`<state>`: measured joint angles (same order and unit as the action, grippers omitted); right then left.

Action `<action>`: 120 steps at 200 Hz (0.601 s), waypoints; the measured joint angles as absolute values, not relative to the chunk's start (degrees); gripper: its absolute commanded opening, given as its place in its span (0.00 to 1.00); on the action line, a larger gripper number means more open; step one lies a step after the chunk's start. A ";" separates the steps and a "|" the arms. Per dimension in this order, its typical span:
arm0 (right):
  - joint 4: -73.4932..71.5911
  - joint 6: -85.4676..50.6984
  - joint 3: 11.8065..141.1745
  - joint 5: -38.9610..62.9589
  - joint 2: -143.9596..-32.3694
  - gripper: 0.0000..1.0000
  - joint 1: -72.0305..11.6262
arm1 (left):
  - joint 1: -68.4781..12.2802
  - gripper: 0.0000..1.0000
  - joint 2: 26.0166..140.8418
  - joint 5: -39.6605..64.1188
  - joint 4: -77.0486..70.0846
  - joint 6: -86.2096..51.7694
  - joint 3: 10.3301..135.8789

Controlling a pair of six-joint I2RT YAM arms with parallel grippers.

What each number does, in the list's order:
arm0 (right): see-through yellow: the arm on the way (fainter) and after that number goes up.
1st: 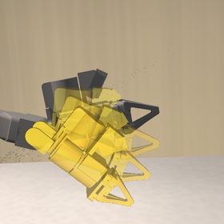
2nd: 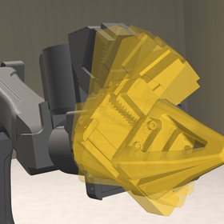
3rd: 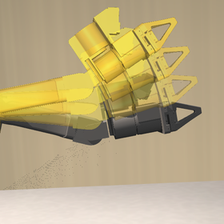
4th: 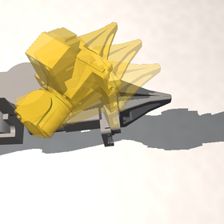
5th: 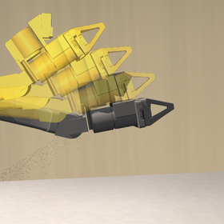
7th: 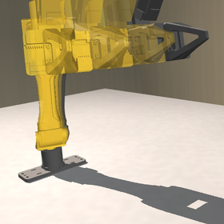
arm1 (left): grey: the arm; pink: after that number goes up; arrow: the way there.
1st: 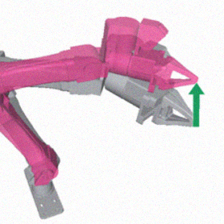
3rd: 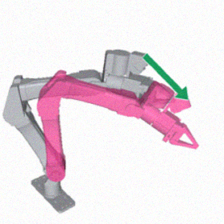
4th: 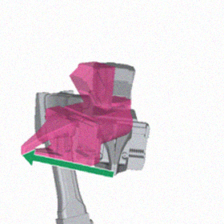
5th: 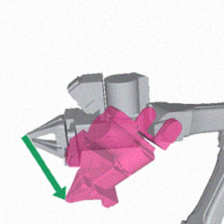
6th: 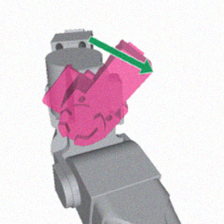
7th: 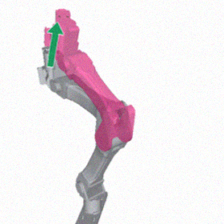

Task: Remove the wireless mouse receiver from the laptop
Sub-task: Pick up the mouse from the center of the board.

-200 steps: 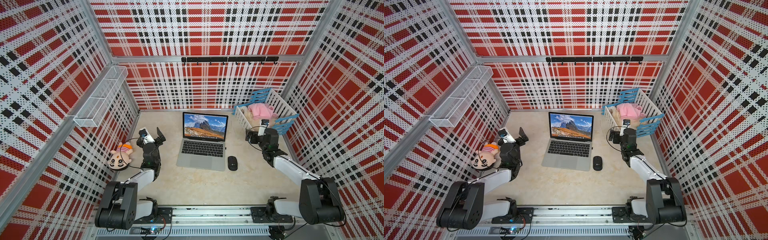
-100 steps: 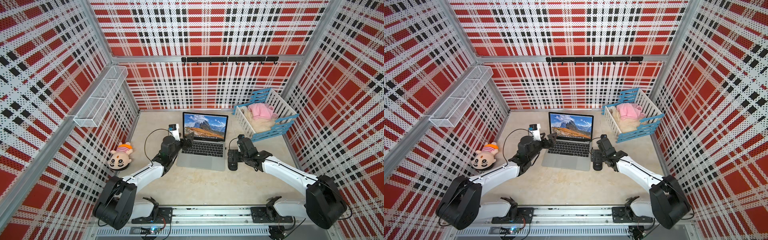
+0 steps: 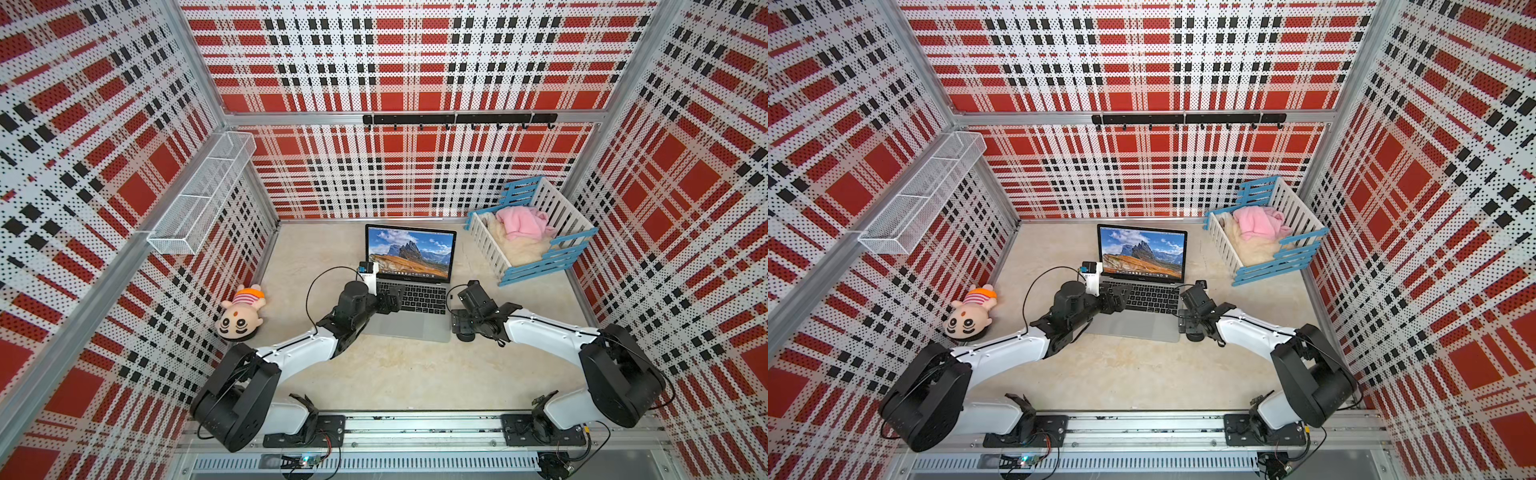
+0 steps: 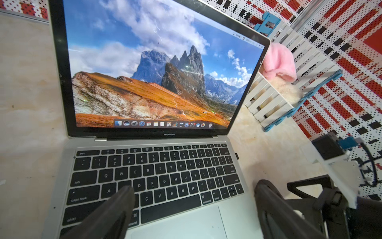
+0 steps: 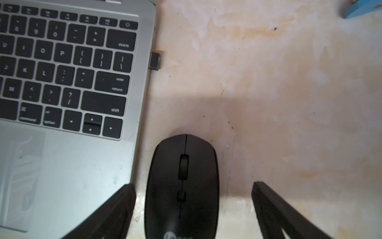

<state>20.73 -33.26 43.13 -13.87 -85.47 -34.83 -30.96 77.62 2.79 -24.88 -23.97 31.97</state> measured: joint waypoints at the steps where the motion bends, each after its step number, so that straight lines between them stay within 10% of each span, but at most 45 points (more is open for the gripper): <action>1: 20.69 -33.28 43.09 -13.85 -85.60 0.94 -34.85 | -30.96 0.95 77.62 2.79 -24.86 -23.99 31.97; 120: 18.31 -34.81 41.93 -13.78 -88.71 0.82 -35.92 | -30.96 0.95 77.32 2.63 -23.77 -22.46 31.16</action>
